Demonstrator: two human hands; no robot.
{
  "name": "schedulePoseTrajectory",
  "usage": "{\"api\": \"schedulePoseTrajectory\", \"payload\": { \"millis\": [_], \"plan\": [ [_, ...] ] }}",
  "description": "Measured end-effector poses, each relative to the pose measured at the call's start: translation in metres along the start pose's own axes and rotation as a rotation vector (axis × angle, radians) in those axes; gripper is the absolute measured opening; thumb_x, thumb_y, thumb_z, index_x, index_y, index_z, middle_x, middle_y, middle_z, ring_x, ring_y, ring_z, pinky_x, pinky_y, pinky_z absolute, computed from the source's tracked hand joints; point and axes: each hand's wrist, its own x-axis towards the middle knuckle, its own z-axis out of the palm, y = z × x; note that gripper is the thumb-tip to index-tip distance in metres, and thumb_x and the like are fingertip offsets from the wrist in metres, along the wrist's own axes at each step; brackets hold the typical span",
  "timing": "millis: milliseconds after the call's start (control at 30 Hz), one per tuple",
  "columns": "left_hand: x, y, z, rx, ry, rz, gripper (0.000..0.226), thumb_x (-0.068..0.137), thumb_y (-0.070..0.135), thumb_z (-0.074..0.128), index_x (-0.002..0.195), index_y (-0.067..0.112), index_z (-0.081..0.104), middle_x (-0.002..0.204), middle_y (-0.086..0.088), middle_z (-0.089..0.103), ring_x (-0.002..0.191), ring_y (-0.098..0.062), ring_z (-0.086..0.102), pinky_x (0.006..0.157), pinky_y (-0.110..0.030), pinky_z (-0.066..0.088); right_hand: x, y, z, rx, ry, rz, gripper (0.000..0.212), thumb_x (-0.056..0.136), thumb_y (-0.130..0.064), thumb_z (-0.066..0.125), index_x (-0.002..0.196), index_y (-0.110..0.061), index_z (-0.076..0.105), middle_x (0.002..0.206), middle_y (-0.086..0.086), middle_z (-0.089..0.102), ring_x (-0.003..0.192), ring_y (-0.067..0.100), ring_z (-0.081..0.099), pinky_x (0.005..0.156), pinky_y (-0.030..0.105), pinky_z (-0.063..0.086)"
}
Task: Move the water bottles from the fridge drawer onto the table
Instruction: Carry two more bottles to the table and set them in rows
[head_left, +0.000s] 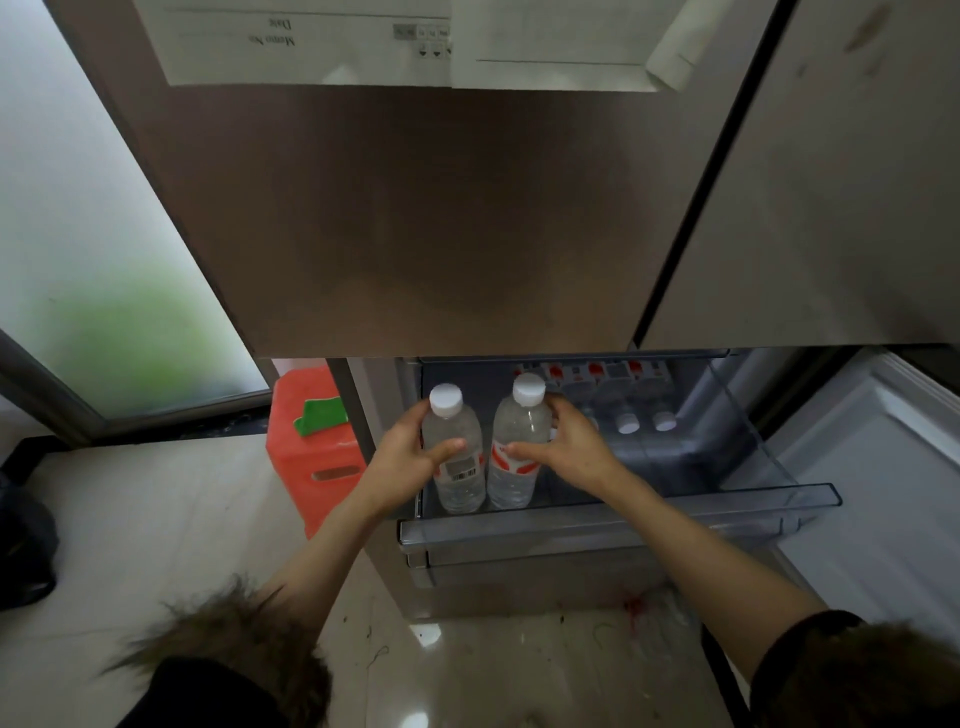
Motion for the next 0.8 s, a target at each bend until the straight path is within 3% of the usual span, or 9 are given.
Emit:
{"api": "schedulePoseTrajectory", "payload": {
  "millis": [133,233,367,467,567,800],
  "plan": [
    [-0.009,-0.005,0.004,0.083,0.055,0.079,0.042,0.084,0.019,0.064,0.123,0.016,0.048,0.118,-0.001,0.057,0.108,-0.013,0.052,0.092,-0.029,0.041,-0.015,-0.007,-0.004,-0.078,0.150,-0.043,0.063,0.067,-0.023,0.082,0.119,-0.014,0.048,0.121,0.004,0.055,0.109,0.018,0.053,0.094,0.038,0.047],
    [-0.017,-0.001,0.002,0.137,0.086,0.132,0.046,0.085,0.022,0.063,0.127,0.015,0.045,0.124,-0.006,0.055,0.115,-0.020,0.050,0.099,-0.037,0.041,-0.029,-0.015,-0.008,-0.120,0.209,-0.116,0.064,0.068,-0.023,0.080,0.122,-0.016,0.046,0.124,0.002,0.050,0.108,0.013,0.048,0.095,0.033,0.043],
    [-0.027,0.019,-0.003,0.189,0.115,0.220,0.055,0.086,0.028,0.060,0.135,0.017,0.038,0.132,-0.002,0.048,0.123,-0.016,0.042,0.105,-0.037,0.036,-0.046,-0.029,-0.015,-0.111,0.250,-0.192,0.063,0.070,-0.026,0.079,0.122,-0.018,0.045,0.118,-0.002,0.047,0.107,0.012,0.046,0.092,0.029,0.040],
    [-0.042,0.043,-0.008,0.159,0.190,0.276,0.052,0.087,0.027,0.058,0.134,0.019,0.037,0.126,0.006,0.046,0.120,-0.011,0.040,0.104,-0.035,0.036,-0.058,-0.043,-0.019,-0.117,0.267,-0.273,0.062,0.069,-0.028,0.079,0.121,-0.019,0.046,0.114,-0.005,0.047,0.107,0.013,0.047,0.089,0.029,0.039],
    [-0.058,0.064,-0.014,0.148,0.262,0.319,0.050,0.089,0.031,0.054,0.134,0.017,0.037,0.133,0.000,0.047,0.123,-0.012,0.042,0.106,-0.040,0.038,-0.069,-0.063,-0.026,-0.093,0.299,-0.364,0.063,0.067,-0.028,0.080,0.120,-0.019,0.047,0.111,-0.007,0.047,0.105,0.012,0.048,0.088,0.029,0.042],
    [-0.111,0.108,-0.030,-0.029,0.549,0.250,0.059,0.087,0.059,0.037,0.134,0.024,0.034,0.133,-0.003,0.047,0.124,-0.018,0.046,0.103,-0.048,0.041,-0.102,-0.102,-0.037,0.021,0.185,-0.508,0.061,0.066,-0.038,0.079,0.118,-0.022,0.051,0.107,-0.006,0.052,0.100,0.011,0.053,0.087,0.031,0.048]
  ]
}}
